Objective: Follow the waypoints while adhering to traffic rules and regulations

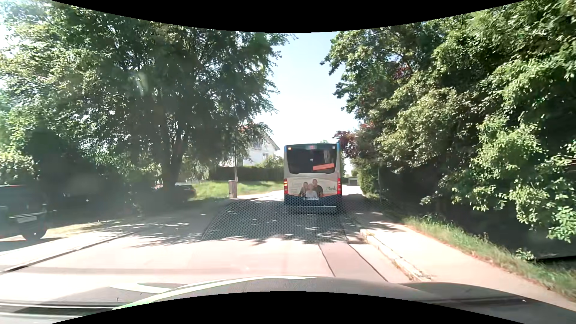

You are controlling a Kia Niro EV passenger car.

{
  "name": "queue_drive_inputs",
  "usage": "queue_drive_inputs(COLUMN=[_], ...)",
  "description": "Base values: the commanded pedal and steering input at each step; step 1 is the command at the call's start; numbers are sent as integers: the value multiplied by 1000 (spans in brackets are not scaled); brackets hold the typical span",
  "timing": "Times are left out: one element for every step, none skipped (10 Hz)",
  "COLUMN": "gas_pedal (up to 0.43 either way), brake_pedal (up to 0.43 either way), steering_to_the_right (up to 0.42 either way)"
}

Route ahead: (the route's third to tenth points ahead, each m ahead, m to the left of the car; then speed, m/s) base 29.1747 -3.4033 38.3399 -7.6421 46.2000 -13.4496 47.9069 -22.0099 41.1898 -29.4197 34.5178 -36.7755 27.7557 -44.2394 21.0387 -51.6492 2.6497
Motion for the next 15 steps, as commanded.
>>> queue_drive_inputs(gas_pedal=[67,67,67,67,67,67,79,79,79,87,98,98,110,110,110], brake_pedal=[0,0,0,0,0,0,0,0,0,0,0,0,0,0,0], steering_to_the_right=[-8,-6,-1,3,5,5,5,5,5,5,5,5,5,5,5])
